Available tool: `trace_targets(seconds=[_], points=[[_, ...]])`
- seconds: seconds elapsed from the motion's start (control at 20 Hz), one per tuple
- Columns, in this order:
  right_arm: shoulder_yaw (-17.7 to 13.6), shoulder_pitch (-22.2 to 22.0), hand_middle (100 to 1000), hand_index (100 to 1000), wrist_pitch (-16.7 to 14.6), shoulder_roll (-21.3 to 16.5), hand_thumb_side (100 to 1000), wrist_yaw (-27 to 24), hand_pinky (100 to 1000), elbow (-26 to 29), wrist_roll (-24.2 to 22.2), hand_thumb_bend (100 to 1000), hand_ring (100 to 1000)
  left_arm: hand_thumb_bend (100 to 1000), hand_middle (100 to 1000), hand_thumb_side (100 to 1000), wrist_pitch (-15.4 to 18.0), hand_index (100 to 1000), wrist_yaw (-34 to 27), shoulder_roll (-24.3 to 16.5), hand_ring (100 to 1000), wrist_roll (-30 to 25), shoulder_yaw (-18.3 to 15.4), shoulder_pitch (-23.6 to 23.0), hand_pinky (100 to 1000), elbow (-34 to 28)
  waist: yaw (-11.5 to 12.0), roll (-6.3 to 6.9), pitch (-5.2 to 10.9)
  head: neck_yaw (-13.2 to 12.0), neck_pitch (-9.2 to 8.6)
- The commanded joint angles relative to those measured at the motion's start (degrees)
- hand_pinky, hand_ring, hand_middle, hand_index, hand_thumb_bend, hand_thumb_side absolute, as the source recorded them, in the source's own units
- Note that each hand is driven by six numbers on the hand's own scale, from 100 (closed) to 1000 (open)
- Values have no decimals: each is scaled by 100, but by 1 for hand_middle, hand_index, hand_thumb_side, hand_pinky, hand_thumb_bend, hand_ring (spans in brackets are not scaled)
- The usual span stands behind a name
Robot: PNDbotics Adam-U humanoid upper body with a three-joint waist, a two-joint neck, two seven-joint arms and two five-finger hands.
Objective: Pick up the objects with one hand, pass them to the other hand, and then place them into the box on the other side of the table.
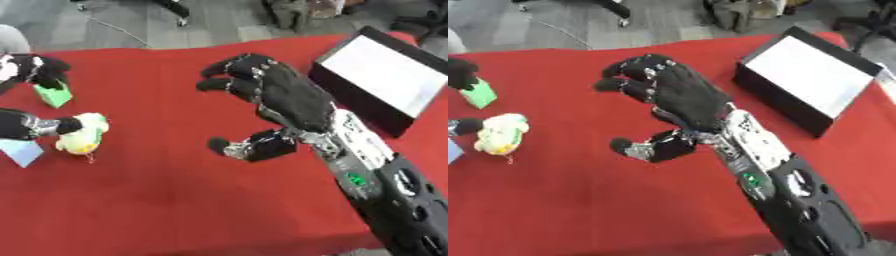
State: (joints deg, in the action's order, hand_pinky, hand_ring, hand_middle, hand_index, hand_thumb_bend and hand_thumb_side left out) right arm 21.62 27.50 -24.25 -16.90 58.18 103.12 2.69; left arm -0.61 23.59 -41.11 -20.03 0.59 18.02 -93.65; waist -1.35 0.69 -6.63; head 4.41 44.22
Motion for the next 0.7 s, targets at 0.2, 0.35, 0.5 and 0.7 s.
trace_targets(seconds=[0.2,0.35,0.5,0.7], points=[[-242,-77,769,841,184,-159,398,-81,723,121,60,400,767,782,694,543,-771,862,1033,-77,683,612,-680,-297,732,465,8,14,116,-62,-11],[-225,-117,776,845,23,-158,369,-199,732,153,59,336,772,774,683,526,-1186,857,1216,103,668,978,-815,-310,719,739,6,-3,129,-100,-11],[-261,-152,775,845,-188,-156,370,-371,732,137,12,329,770,770,682,514,-1403,856,1258,289,663,1191,-871,-252,715,990,1,-22,137,-152,-11],[-290,-168,773,843,-230,-150,371,-454,732,146,-33,318,769,761,685,502,-1444,858,1200,489,662,1195,-878,-120,715,1264,-8,-44,137,-327,-11]])
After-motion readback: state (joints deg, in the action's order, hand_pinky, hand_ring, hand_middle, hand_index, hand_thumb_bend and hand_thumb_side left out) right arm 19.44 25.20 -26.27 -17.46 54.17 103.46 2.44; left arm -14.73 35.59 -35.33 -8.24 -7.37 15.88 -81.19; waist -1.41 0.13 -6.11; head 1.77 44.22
